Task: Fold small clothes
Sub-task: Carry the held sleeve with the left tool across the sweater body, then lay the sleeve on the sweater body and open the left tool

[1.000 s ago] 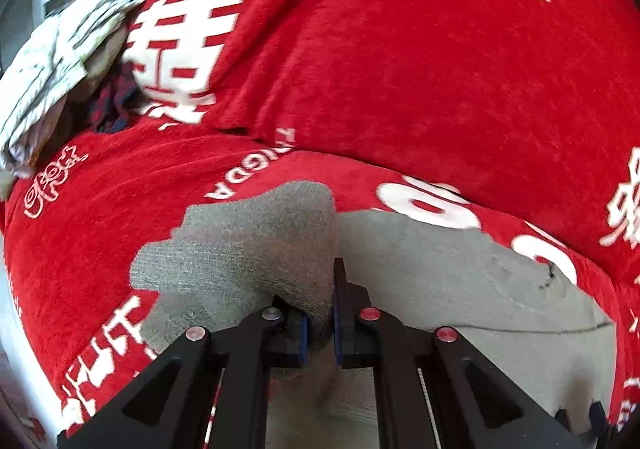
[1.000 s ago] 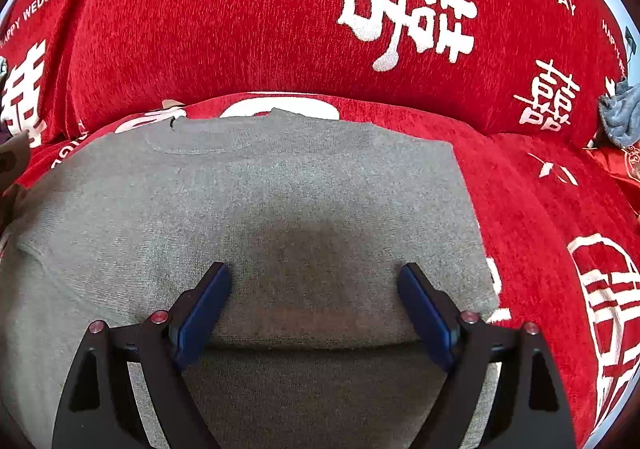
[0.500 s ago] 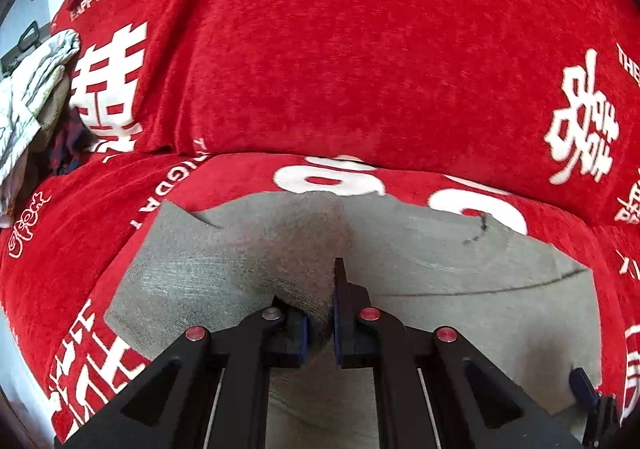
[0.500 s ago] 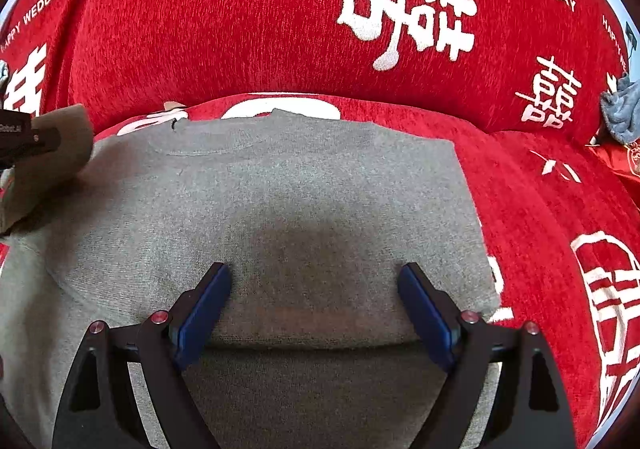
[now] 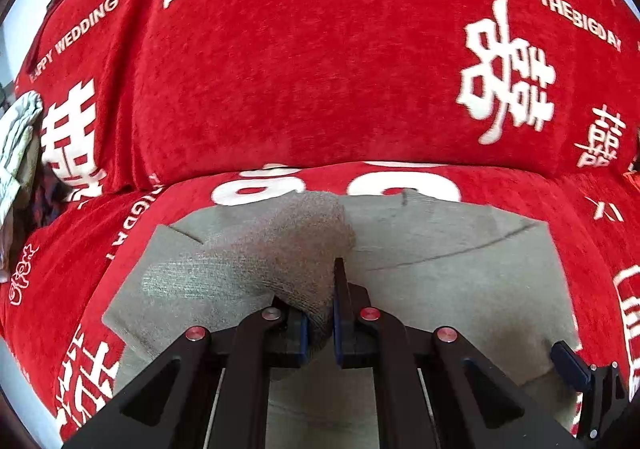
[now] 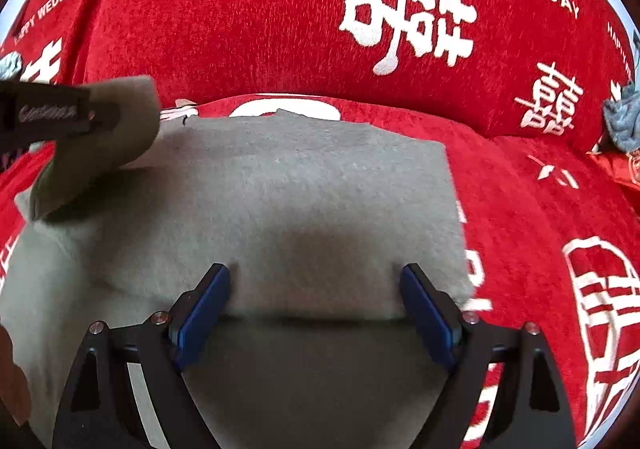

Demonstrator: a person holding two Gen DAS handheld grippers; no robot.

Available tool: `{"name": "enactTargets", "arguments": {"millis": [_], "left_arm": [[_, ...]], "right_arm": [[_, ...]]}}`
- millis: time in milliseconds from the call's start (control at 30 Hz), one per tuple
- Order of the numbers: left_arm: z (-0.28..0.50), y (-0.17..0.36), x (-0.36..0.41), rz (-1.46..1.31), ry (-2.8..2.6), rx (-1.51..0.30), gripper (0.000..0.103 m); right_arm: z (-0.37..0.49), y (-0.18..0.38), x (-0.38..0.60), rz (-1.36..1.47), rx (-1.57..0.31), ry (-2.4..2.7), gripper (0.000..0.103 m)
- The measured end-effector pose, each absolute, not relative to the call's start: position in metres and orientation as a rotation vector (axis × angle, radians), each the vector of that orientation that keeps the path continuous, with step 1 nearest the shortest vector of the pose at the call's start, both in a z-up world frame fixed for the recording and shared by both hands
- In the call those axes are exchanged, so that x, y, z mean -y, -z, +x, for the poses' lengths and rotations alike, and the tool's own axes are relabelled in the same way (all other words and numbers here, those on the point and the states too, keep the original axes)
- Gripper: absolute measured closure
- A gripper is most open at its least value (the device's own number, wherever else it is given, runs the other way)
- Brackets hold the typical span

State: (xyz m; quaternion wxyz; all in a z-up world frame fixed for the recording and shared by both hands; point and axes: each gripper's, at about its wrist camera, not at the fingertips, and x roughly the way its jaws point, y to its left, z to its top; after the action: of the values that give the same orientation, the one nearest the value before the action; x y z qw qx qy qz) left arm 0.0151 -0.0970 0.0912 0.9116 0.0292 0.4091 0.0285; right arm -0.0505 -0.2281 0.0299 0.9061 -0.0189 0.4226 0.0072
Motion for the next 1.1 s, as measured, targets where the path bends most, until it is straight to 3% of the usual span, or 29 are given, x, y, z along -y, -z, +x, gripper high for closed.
{"name": "enactTargets", "arguments": {"millis": [967,1033,1067,1100], "left_arm": [[0.008,-0.049,0.168,0.183,0.105,-0.985,0.092],[0.008,-0.043,0.165,0.163,0.117,-1.018,0.062],[0.006,-0.042,0.164,0.154,0.119,-1.021,0.022],[0.003,-0.044,0.163,0.145,0.114,-1.002,0.002]], "right_arm": [[-0.068,-0.037,0.271,-0.038,-0.883,0.073,0.014],[-0.068,-0.036,0.270,-0.042,-0.886,0.073,0.014],[-0.069,-0.035,0.270,-0.042,-0.887,0.074,0.014],[-0.069,-0.035,0.270,-0.040,-0.889,0.074,0.014]]}}
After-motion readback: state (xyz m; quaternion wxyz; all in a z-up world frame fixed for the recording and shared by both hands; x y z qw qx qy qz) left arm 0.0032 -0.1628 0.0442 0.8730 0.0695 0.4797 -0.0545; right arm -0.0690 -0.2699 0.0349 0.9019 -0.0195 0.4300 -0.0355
